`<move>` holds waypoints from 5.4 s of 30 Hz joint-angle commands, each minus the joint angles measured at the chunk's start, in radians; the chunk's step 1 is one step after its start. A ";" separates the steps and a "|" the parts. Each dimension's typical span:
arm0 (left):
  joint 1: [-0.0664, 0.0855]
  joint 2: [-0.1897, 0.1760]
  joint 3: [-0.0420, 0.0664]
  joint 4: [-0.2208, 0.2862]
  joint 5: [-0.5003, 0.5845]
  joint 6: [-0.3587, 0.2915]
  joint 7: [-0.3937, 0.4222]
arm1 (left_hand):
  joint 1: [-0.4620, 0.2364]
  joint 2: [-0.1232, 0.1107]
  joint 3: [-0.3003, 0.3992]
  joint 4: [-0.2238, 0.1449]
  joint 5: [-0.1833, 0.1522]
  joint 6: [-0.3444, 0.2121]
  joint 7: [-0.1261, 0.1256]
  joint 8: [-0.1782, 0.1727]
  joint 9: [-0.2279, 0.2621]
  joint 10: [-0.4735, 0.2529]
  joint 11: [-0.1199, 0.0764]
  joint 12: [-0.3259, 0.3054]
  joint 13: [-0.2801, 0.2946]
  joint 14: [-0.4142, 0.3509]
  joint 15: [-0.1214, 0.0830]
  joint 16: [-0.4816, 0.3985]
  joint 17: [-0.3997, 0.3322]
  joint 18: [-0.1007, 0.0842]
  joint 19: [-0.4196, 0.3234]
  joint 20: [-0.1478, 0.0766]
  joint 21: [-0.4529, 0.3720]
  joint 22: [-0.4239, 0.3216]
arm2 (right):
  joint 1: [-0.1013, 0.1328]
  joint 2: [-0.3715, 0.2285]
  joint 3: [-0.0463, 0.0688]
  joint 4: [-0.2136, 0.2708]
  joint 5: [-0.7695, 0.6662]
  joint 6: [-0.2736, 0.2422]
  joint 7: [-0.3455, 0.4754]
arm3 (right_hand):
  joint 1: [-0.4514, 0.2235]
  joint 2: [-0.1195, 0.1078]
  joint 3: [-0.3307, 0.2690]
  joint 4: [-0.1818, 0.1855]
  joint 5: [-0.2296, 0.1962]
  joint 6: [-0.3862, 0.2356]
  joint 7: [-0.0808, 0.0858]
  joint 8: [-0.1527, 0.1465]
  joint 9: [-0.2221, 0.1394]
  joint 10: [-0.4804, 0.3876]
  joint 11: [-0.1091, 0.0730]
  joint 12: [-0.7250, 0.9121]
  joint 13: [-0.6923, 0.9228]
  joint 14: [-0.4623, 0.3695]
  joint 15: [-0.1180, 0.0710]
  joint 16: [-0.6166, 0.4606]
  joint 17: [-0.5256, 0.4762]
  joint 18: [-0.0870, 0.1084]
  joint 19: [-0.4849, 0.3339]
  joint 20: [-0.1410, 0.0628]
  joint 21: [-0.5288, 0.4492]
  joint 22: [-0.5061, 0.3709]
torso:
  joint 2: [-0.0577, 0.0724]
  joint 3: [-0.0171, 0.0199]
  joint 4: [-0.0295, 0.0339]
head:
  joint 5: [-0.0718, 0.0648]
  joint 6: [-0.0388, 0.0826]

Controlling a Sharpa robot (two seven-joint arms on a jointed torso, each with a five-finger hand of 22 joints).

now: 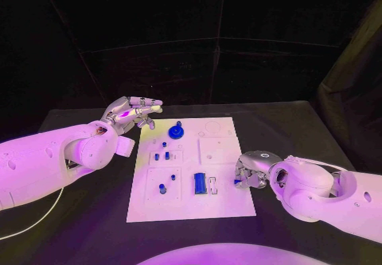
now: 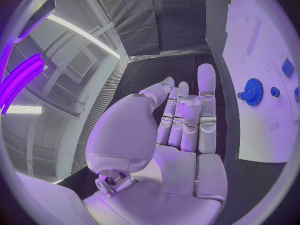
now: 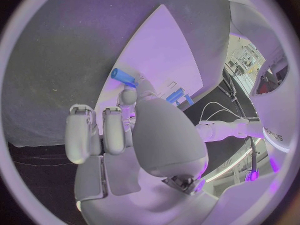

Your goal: Assemble the parts on the task board

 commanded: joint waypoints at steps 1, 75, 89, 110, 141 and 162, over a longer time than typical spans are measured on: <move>0.001 -0.001 0.001 0.002 0.003 0.010 0.004 | -0.001 0.006 -0.005 0.002 0.004 -0.007 0.002 0.003 -0.001 -0.009 0.000 0.006 0.001 -0.005 0.002 -0.004 -0.001 0.020 -0.003 0.005 -0.006 -0.001 | -0.008 -0.005 -0.008 0.007 0.073 -0.063 -0.019 | -0.003 0.024 0.032 0.008 0.024 0.002 0.000 -0.010 -0.006 0.003 -0.002 0.001 0.003 0.054 -0.008 0.002 0.004 -0.005 0.007 -0.003 0.003 0.120 | 0.000 0.0003 -0.0010 | 0.001 0.001; 0.002 -0.001 0.000 0.009 0.003 0.011 0.002 | 0.001 0.007 -0.005 0.000 0.004 -0.007 0.002 0.004 -0.001 -0.010 0.000 0.007 0.001 -0.005 0.001 -0.003 -0.002 0.021 -0.003 0.005 -0.007 -0.002 | -0.007 0.125 -0.007 -0.024 0.345 -0.210 -0.066 | -0.361 -0.129 0.049 0.125 -0.035 0.101 -0.017 -0.057 0.040 0.074 -0.011 0.069 0.090 0.060 -0.015 0.020 0.034 -0.010 0.023 -0.009 0.018 0.144 | 0.000 0.0002 -0.0009 | 0.017 -0.014; 0.002 0.003 0.000 -0.006 0.003 0.016 0.015 | -0.008 0.003 -0.013 0.003 0.004 -0.008 0.003 0.006 -0.001 -0.015 0.002 0.011 0.000 -0.022 0.004 -0.022 -0.036 0.020 -0.006 0.006 -0.012 -0.005 | 0.008 0.028 -0.006 -0.038 0.616 -0.312 0.277 | -0.229 -0.119 0.000 0.071 -0.065 -0.010 0.025 -0.123 0.025 -0.067 0.024 -0.246 -0.122 0.022 0.013 -0.113 -0.112 0.025 -0.080 0.014 -0.097 0.017 | -0.012 -0.0018 -0.0042 | 0.007 0.012; -0.027 0.162 0.001 -0.276 0.162 -0.045 0.119 | -0.037 0.006 -0.093 0.039 0.003 -0.045 -0.010 -0.051 -0.003 -0.044 0.078 -0.226 -0.049 -0.392 0.139 -0.883 -0.609 0.020 -0.461 0.160 -0.500 -0.352 | 0.124 0.316 0.043 -0.677 1.508 -0.107 0.963 | -0.029 -0.019 0.064 -0.078 -0.147 -0.086 0.104 -0.174 -0.221 -0.223 0.150 -0.748 -0.871 -0.335 0.180 -1.298 -1.139 0.138 -0.561 0.185 -1.207 -0.923 | -0.106 -0.0131 -0.0162 | 0.001 0.153; -0.206 0.075 0.142 0.091 0.020 -0.561 0.129 | -0.980 0.078 -0.352 0.091 -0.047 -0.783 -0.166 -0.136 -0.069 -0.812 -0.091 -0.376 -0.111 -1.079 -0.006 -1.146 -0.810 -0.162 -1.052 -0.100 -0.624 -0.605 | 0.066 0.287 0.045 -0.356 1.693 -0.614 1.063 | -1.142 -0.042 0.101 -0.160 -0.298 -0.808 -0.073 -0.237 -0.363 -1.041 0.007 -0.813 -0.987 -1.177 0.064 -1.373 -1.305 -0.046 -1.220 -0.044 -1.455 -1.223 | -0.130 0.0158 0.0017 | 0.057 0.165; -0.217 0.068 0.151 0.118 0.012 -0.598 0.132 | -1.157 0.078 -0.431 0.091 -0.047 -0.921 -0.166 -0.136 -0.069 -0.956 -0.091 -0.376 -0.111 -1.212 -0.006 -1.146 -0.810 -0.162 -1.162 -0.100 -0.624 -0.677 | 0.065 0.285 0.045 -0.350 1.698 -0.622 1.066 | -1.352 -0.042 0.101 -0.160 -0.298 -0.946 -0.073 -0.237 -0.363 -1.199 0.007 -0.813 -0.987 -1.340 0.064 -1.373 -1.305 -0.046 -1.349 -0.044 -1.455 -1.307 | -0.130 0.0158 0.0017 | 0.057 0.165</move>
